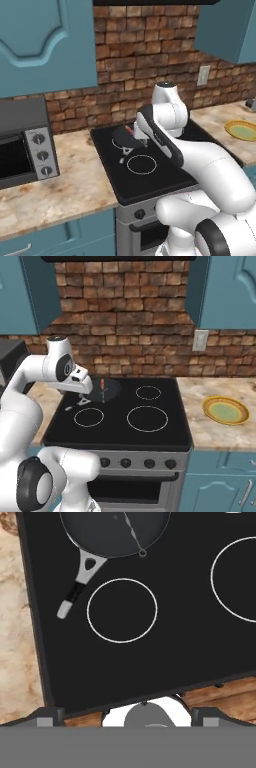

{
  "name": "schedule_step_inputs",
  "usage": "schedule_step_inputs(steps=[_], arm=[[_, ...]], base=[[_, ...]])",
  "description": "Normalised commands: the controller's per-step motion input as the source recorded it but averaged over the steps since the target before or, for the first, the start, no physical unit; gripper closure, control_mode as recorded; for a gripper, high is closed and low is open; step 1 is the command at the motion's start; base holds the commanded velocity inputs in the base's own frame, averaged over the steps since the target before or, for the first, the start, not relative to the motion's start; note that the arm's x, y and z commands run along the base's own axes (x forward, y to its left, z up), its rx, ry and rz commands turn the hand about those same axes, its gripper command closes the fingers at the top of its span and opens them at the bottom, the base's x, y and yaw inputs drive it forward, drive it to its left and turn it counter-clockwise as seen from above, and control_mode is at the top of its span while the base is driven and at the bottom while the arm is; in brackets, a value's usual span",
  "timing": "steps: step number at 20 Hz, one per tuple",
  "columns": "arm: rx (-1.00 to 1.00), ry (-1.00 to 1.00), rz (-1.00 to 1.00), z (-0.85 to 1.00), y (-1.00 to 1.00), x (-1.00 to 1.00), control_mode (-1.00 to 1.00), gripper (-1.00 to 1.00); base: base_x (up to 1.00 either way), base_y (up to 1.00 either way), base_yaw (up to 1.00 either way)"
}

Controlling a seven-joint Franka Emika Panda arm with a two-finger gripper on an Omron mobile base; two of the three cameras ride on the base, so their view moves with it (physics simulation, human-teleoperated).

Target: Place the cold items (carrot and sweet potato) from the fridge in one tupperware on the dining counter. Place the warm items (kebab skewer and hot dog) in the stove area in another tupperware.

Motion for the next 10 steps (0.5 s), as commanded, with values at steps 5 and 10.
schedule_step_inputs(steps=[5, 10], arm=[[0.0, 0.0, 0.0, 0.0, 0.0, 0.0, 1.0, -1.0], [-0.02, -0.02, 0.03, 0.04, 0.0, 0.46, -1.0, -1.0]], base=[[0.35, 0.0, 0.0], [0.15, 0.0, 0.0]])
